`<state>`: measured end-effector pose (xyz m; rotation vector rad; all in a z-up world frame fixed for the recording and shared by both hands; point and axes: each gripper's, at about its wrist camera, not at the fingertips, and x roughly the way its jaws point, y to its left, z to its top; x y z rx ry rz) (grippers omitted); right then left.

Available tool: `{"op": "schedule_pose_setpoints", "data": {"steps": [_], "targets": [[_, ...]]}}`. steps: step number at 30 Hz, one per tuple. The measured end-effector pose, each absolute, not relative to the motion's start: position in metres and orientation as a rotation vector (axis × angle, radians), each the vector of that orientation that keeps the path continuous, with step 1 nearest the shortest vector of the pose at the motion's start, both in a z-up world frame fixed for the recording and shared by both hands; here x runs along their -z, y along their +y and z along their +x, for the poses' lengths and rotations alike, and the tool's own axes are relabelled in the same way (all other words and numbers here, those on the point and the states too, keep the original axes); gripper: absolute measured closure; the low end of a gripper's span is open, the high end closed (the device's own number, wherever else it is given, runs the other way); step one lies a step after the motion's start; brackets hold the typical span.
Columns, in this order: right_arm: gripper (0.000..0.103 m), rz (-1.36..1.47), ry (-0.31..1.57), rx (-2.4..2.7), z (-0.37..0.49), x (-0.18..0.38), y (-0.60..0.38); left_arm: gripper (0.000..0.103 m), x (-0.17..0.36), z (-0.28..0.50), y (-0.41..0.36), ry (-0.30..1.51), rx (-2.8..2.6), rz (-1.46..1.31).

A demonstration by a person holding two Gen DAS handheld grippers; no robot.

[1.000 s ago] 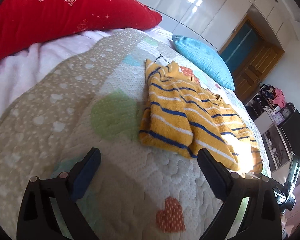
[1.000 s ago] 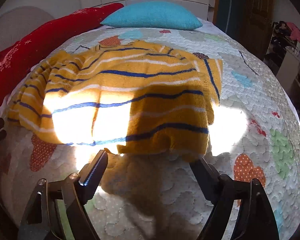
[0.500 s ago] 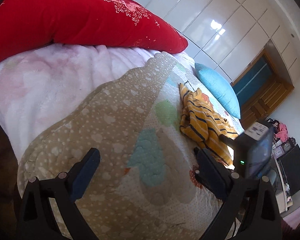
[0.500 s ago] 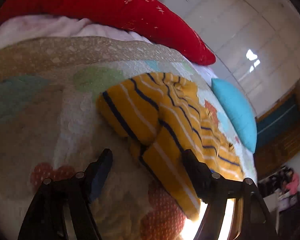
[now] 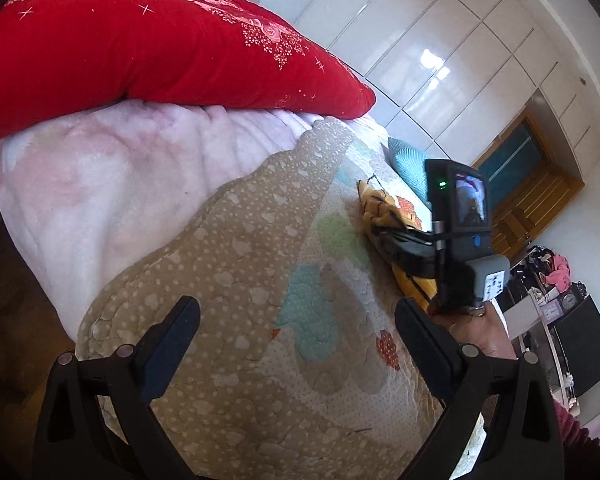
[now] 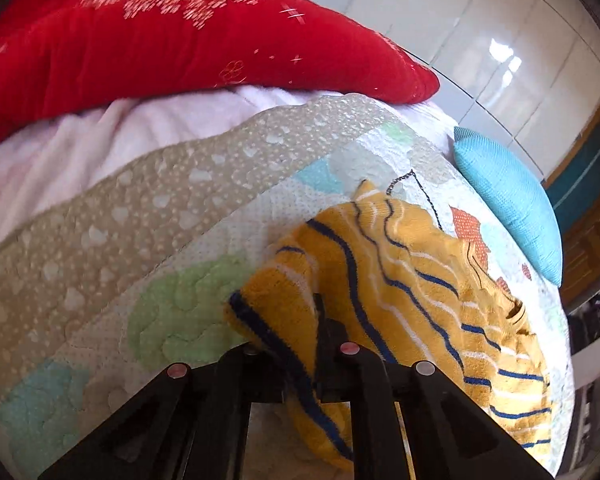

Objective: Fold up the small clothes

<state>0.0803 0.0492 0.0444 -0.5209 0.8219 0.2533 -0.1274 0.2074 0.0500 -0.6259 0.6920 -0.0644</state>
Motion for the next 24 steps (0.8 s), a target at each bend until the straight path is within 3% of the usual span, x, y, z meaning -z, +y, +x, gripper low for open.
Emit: {"op": "schedule_pose_setpoints", "data": {"steps": [4,10,18,24], "targets": [[0.095,-0.291,0.777,-0.218,0.088,-0.097,-0.018,0.006,-0.052,-0.123,0.193,0.72,0.083,-0.612],[0.095,0.124,0.713,-0.045,0.059,-0.146,-0.196,0.006,-0.066,-0.113,0.144,0.741,0.166,-0.541],[0.095,0.488,0.767,0.16,-0.024,-0.079,-0.373,0.006,-0.064,-0.088,0.071,0.83,0.266,-0.449],[0.095,0.541,0.768,0.095,-0.029,-0.059,-0.376,0.006,-0.067,-0.072,0.027,0.866,0.308,-0.364]]}}
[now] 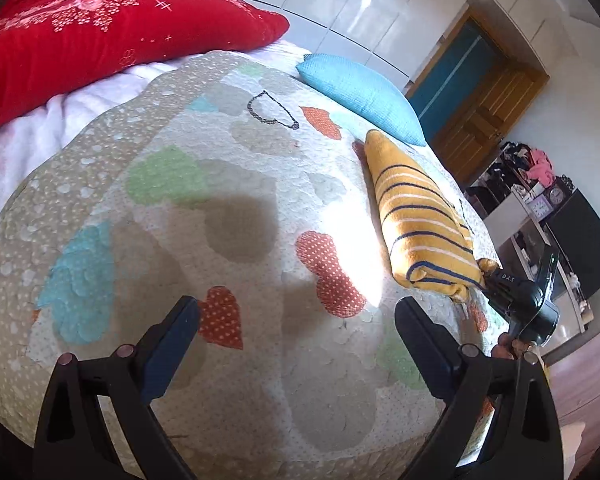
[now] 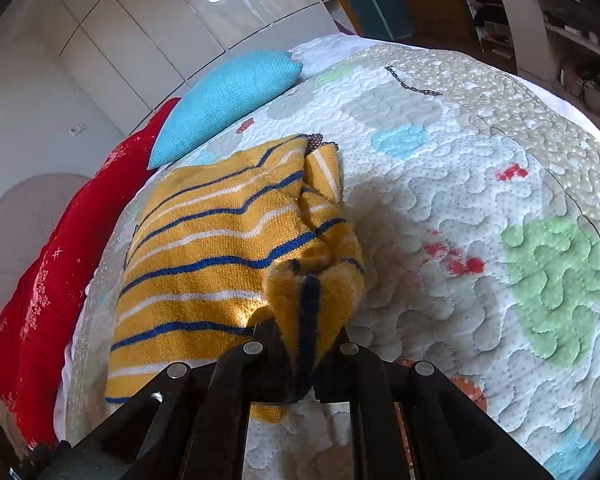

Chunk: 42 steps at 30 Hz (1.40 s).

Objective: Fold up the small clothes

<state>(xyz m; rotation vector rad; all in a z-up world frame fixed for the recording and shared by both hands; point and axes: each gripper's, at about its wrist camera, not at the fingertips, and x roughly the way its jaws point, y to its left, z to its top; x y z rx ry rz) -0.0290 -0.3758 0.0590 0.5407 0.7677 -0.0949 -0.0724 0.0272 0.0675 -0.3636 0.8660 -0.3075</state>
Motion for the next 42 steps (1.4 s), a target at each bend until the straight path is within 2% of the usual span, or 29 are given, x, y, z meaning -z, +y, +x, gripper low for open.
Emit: {"op": "schedule_pose_setpoints", "data": {"steps": [9,12,14,15,16,19,23,24,26,27,30,32,35,36,40,42], "targets": [[0.093,0.507,0.799,0.04,-0.041,-0.051,-0.383,0.006,-0.078,-0.011,-0.036,0.927,0.455,-0.307],[0.087,0.551,0.751,-0.019,-0.05,-0.068,-0.393,0.006,-0.079,0.028,-0.053,0.956,0.517,-0.321],[0.056,0.598,0.693,-0.05,-0.052,-0.084,-0.405,0.006,-0.078,0.052,-0.064,0.951,0.548,-0.336],[0.024,0.611,0.67,-0.046,-0.05,-0.089,-0.411,0.006,-0.077,0.063,-0.07,0.953,0.559,-0.34],[0.012,0.617,0.653,-0.034,-0.046,-0.094,-0.415,0.006,-0.075,0.073,-0.076,0.957,0.578,-0.35],[0.012,0.614,0.705,-0.058,-0.009,-0.089,-0.424,0.005,-0.063,0.101,-0.099,1.001,0.668,-0.376],[0.012,0.664,0.822,-0.086,0.044,-0.053,-0.433,0.005,-0.032,0.124,-0.137,1.111,0.759,-0.34],[0.016,0.676,0.854,-0.105,0.054,-0.043,-0.432,0.005,-0.022,0.125,-0.147,1.155,0.766,-0.321],[0.033,0.696,0.857,-0.133,0.065,-0.034,-0.426,0.006,-0.013,0.123,-0.161,1.179,0.757,-0.268],[0.051,0.727,0.858,-0.171,0.068,-0.034,-0.421,0.024,-0.019,0.121,-0.164,1.164,0.768,-0.256],[0.062,0.756,0.833,-0.219,0.074,-0.048,-0.41,0.042,-0.048,0.119,-0.167,1.129,0.768,-0.224],[0.065,0.746,0.782,-0.256,0.071,-0.066,-0.408,0.044,-0.072,0.118,-0.165,1.08,0.773,-0.208],[0.065,0.71,0.717,-0.261,0.061,-0.081,-0.406,0.043,-0.089,0.119,-0.161,1.046,0.757,-0.195],[0.065,0.685,0.722,-0.24,0.059,-0.079,-0.405,0.038,-0.086,0.118,-0.161,1.046,0.739,-0.184],[0.062,0.597,0.845,-0.112,0.049,-0.041,-0.405,0.026,-0.035,0.106,-0.169,1.153,0.636,-0.077],[0.061,0.622,0.831,-0.11,0.036,-0.033,-0.413,0.018,-0.015,0.092,-0.162,1.167,0.641,-0.117]]}}
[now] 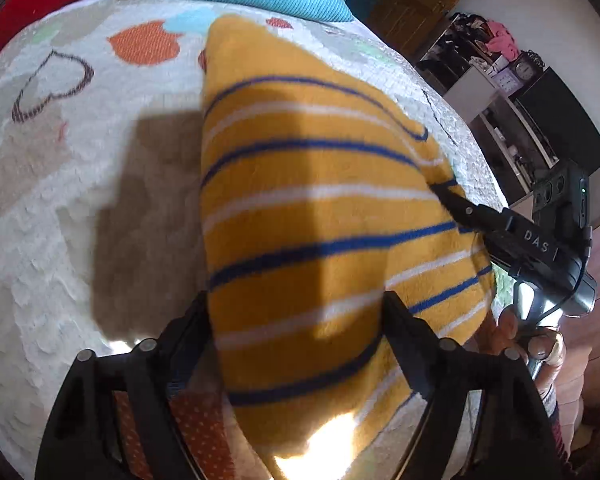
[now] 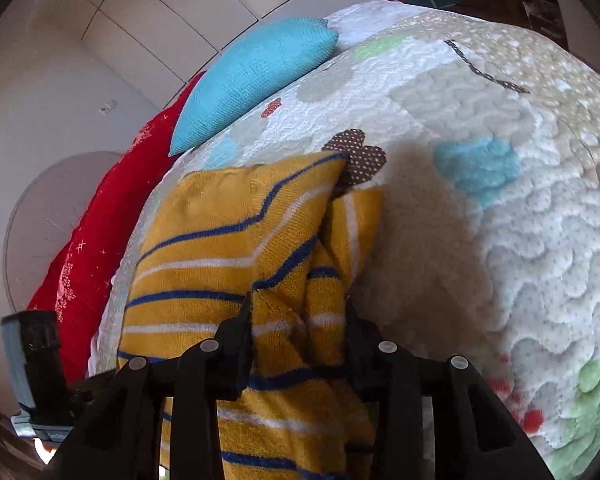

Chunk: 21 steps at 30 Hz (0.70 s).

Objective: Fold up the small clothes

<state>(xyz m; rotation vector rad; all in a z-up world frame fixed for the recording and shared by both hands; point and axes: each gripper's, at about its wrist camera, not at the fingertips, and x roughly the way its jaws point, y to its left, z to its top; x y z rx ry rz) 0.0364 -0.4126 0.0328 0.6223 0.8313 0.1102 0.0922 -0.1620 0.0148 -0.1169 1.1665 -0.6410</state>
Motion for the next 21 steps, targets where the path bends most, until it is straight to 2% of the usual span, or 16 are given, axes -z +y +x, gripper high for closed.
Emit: {"op": "schedule_pose_setpoints", "data": {"steps": [3,5,10,14,17,20,21], "targets": [[0.053,0.652,0.823,-0.082,0.019,-0.033,-0.422,0.018,-0.022,0.07,-0.149,1.12,0.627,-0.115],[0.052,0.612,0.824,-0.044,0.01,-0.039,-0.421,0.018,-0.035,0.052,-0.136,1.07,0.589,-0.116],[0.048,0.397,0.661,0.09,-0.023,-0.101,-0.393,0.017,-0.084,-0.007,-0.102,0.81,0.429,-0.016],[0.048,0.333,0.606,0.003,-0.026,-0.128,-0.353,0.0,-0.129,-0.055,-0.072,0.517,0.256,-0.008],[0.048,0.292,0.684,-0.032,-0.01,-0.11,-0.322,0.0,-0.155,-0.08,-0.05,0.394,0.196,-0.063],[0.048,0.301,0.854,-0.014,0.006,-0.064,-0.311,0.0,-0.17,-0.092,-0.038,0.405,0.238,-0.101],[0.048,0.293,0.856,0.007,0.001,-0.055,-0.309,0.0,-0.172,-0.097,-0.035,0.405,0.22,-0.098]]}}
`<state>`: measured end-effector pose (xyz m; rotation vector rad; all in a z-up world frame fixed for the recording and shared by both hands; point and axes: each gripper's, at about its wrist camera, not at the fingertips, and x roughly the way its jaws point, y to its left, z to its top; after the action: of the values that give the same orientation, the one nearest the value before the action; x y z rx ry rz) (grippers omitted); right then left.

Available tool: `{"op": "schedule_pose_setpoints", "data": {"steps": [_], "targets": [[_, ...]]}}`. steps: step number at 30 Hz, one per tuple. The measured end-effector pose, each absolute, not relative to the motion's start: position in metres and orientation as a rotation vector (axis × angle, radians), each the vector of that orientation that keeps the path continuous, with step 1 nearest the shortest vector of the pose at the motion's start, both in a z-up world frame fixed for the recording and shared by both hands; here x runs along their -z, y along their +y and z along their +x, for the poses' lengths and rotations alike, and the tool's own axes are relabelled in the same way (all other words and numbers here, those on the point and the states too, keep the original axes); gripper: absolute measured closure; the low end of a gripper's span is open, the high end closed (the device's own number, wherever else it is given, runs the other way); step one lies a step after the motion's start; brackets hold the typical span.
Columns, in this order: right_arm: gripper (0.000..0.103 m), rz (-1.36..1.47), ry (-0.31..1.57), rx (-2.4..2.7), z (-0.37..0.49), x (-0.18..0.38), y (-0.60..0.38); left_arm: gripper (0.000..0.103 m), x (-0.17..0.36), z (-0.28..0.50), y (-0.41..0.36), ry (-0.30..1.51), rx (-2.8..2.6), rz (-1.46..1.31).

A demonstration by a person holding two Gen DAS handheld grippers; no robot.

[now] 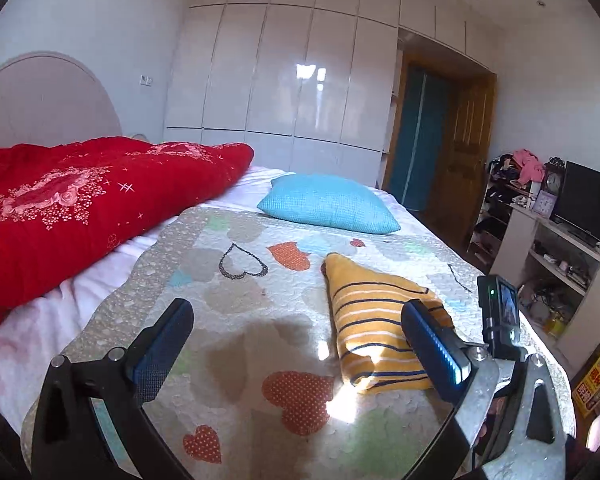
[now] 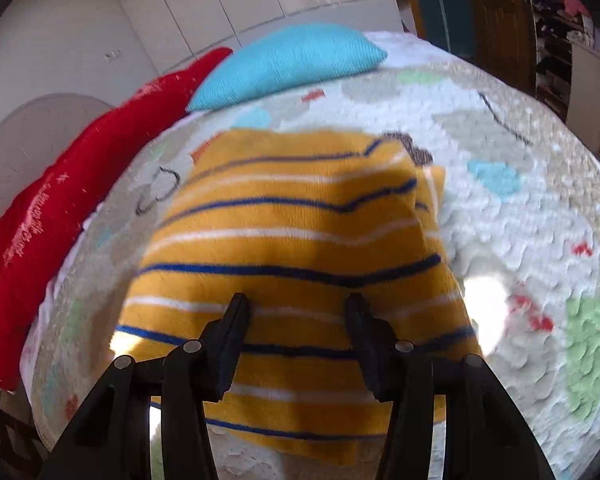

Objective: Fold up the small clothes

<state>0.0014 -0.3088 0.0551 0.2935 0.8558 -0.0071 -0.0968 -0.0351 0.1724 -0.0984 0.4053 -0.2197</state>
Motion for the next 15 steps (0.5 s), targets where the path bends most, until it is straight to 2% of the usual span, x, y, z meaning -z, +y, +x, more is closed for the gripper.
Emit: {"op": "schedule_pose_setpoints", "data": {"steps": [3,10,12,15], "targets": [[0.038,0.232,0.832,0.026,-0.027,-0.055,-0.299,0.0,-0.172,-0.109,-0.028,0.385,0.124,-0.069],[0.034,0.279,0.756,0.083,-0.119,-0.063,-0.301,0.0,-0.158,-0.133,-0.04,0.303,-0.01,0.035],[0.031,0.293,0.739,0.111,-0.137,-0.066,-0.304,0.0,-0.153,-0.136,-0.046,0.339,0.077,0.003],[0.028,0.324,0.733,0.16,-0.153,-0.065,-0.311,0.0,-0.136,-0.13,-0.06,0.486,0.183,-0.028]]}}
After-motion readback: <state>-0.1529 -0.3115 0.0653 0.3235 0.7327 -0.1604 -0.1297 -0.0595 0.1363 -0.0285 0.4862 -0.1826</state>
